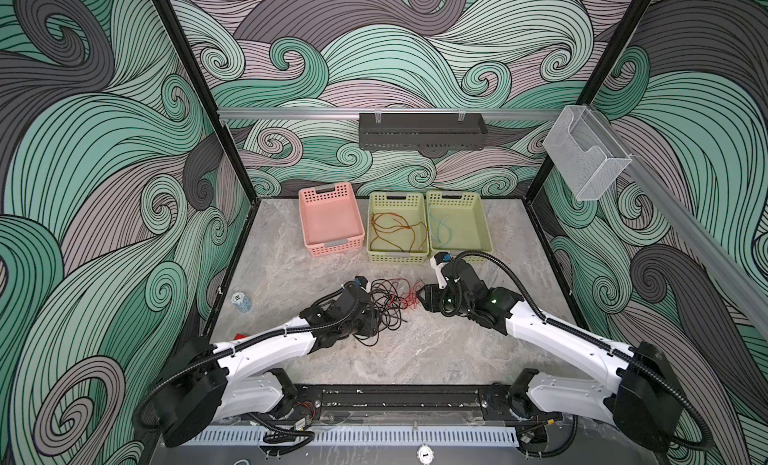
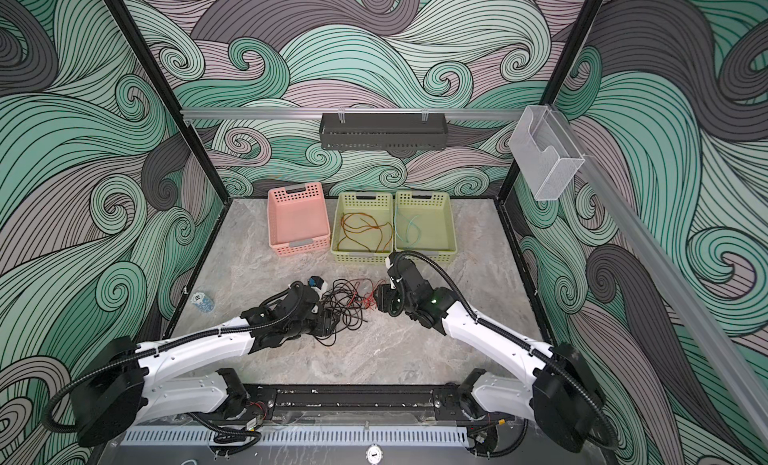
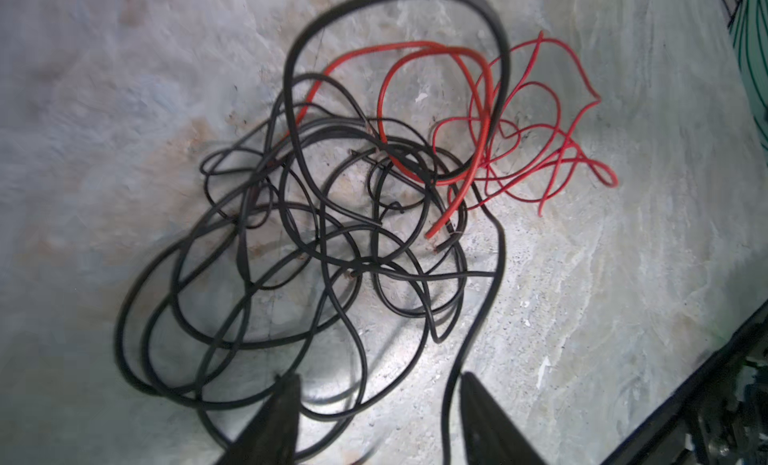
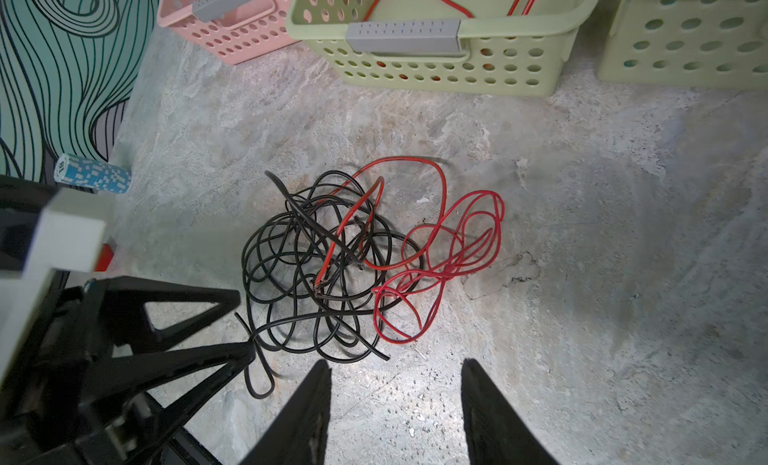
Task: Untangle the cables
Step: 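Move the left gripper down and grasp a black cable in the tangle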
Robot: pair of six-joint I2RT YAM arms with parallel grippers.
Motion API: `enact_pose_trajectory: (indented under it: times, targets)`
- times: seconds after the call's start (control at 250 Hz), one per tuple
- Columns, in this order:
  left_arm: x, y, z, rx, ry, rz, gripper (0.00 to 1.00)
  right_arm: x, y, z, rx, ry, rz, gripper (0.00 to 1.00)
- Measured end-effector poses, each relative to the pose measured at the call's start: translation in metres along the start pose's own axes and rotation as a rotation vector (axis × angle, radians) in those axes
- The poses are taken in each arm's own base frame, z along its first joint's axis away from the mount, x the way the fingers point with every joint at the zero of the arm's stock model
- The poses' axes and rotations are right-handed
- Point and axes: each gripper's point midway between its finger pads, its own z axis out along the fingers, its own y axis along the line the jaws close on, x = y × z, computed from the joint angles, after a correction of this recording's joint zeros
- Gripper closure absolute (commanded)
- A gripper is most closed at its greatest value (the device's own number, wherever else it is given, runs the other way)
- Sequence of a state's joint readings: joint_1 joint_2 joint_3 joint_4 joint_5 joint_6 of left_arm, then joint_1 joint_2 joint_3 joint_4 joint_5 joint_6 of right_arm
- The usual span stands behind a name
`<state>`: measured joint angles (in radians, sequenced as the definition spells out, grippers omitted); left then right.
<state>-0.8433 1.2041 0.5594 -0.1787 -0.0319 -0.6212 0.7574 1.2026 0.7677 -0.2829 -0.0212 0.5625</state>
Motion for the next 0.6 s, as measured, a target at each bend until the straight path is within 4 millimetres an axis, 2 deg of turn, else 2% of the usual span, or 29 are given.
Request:
enact_pose_trajectory:
  times: [0.052,0.112,0.272,0.4,0.599]
  targets:
    - [0.002,-0.002,0.004,0.003,0.014,0.004,0.67,0.0,0.001,0.0,-0.002,0.0,0.007,0.5]
    - [0.003,-0.006,0.006,0.01,0.025,0.007,0.74,0.0,0.001,0.0,-0.003,-0.001,0.015,0.5]
    - [-0.006,-0.018,-0.003,0.038,0.001,0.017,1.0,0.0,0.0,0.0,0.0,-0.001,0.017,0.5]
    - [-0.022,-0.026,-0.026,0.056,-0.049,0.024,1.0,0.0,0.0,0.0,0.001,-0.001,0.016,0.5]
    - [-0.065,-0.044,-0.092,0.119,-0.226,0.026,1.0,0.002,-0.002,0.0,0.004,-0.01,0.012,0.5]
